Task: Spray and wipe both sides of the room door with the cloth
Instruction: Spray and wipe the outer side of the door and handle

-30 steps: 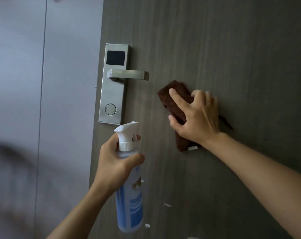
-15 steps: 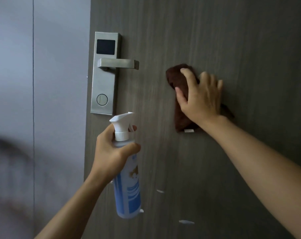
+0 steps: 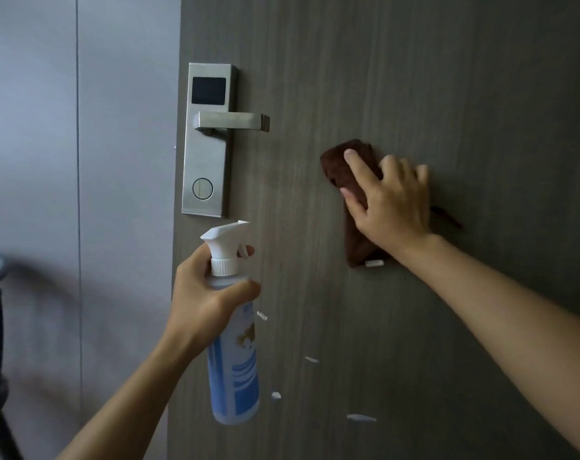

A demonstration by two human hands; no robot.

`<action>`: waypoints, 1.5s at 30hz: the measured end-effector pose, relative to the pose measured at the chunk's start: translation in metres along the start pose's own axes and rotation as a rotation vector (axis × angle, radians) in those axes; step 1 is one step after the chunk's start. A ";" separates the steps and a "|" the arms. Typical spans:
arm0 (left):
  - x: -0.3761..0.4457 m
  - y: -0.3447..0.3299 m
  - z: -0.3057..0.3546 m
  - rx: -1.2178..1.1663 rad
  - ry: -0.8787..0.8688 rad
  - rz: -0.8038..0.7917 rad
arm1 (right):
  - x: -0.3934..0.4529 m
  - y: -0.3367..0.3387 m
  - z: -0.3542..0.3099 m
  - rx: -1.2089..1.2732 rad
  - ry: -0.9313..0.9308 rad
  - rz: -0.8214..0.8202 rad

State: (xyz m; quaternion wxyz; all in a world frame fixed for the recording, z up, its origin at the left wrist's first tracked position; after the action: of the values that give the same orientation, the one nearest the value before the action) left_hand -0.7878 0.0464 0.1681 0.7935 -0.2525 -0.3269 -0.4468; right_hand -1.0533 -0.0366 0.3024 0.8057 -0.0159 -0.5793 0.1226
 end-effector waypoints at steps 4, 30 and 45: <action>-0.007 0.004 -0.009 0.037 0.037 0.017 | -0.062 0.007 -0.047 0.155 0.228 0.017; -0.084 -0.001 -0.022 0.352 0.105 0.149 | -0.160 0.057 -0.040 0.453 -0.249 -0.010; -0.124 -0.009 -0.103 0.248 0.064 0.047 | -0.244 0.113 -0.105 0.292 -0.427 -0.123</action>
State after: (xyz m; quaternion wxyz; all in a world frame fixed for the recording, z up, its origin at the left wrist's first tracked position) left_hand -0.8138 0.0385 0.0089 0.8390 -0.1457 -0.3479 -0.3923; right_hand -1.0475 0.0327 0.0223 0.6648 0.1620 -0.7123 0.1563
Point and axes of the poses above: each hand's wrist, its own x-axis towards the middle knuckle, its own y-axis out of the back of the hand, z = x × y, the point moved 4 cm from there along x, towards the middle knuckle, and after that the axes turned 10 degrees about z, right-handed, at the moved point
